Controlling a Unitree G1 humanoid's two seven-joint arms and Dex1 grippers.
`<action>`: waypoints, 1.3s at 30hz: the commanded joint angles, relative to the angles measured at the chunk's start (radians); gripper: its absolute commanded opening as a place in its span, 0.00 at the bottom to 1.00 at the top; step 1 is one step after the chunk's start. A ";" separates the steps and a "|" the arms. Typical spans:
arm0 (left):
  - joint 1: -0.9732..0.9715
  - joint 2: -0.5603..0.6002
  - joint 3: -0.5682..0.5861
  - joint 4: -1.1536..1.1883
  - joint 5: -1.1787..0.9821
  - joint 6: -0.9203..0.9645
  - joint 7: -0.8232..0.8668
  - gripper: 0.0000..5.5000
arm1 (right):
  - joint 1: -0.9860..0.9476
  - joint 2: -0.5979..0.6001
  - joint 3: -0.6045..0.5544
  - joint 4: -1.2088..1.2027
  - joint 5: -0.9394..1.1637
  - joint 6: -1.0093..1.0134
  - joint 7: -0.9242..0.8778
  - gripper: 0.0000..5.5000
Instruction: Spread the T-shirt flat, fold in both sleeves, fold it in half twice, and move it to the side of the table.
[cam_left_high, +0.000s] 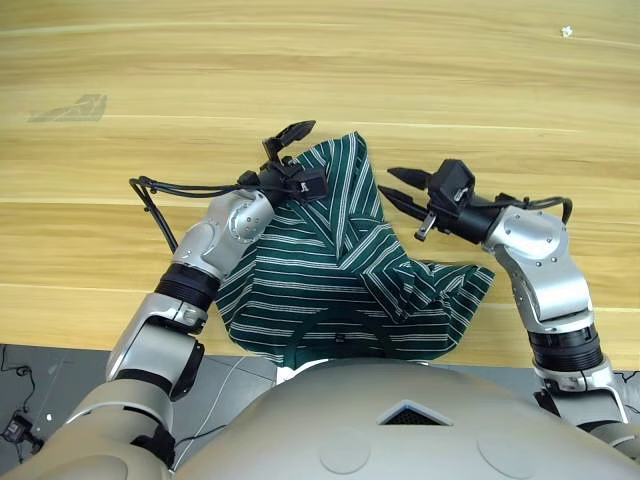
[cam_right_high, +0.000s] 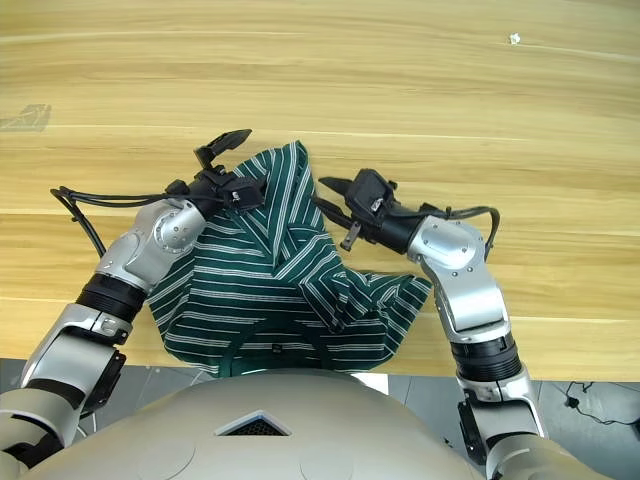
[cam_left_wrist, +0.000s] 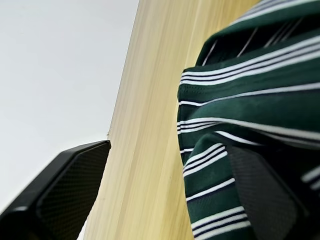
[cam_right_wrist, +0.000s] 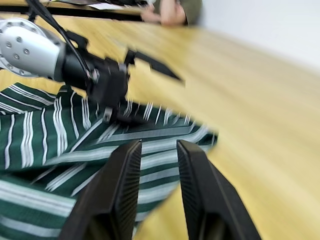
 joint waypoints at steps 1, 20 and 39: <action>0.033 0.005 -0.023 0.023 0.022 0.020 -0.026 0.78 | 0.050 0.020 -0.039 -0.069 0.085 0.179 -0.056 0.23; 0.042 0.000 -0.028 0.021 0.027 0.030 -0.014 0.78 | 0.145 0.026 -0.037 -0.157 0.207 0.412 -0.142 0.23; 0.027 -0.002 -0.039 0.048 0.031 0.027 0.000 0.78 | 0.131 0.018 -0.003 -0.073 0.196 0.395 -0.156 0.05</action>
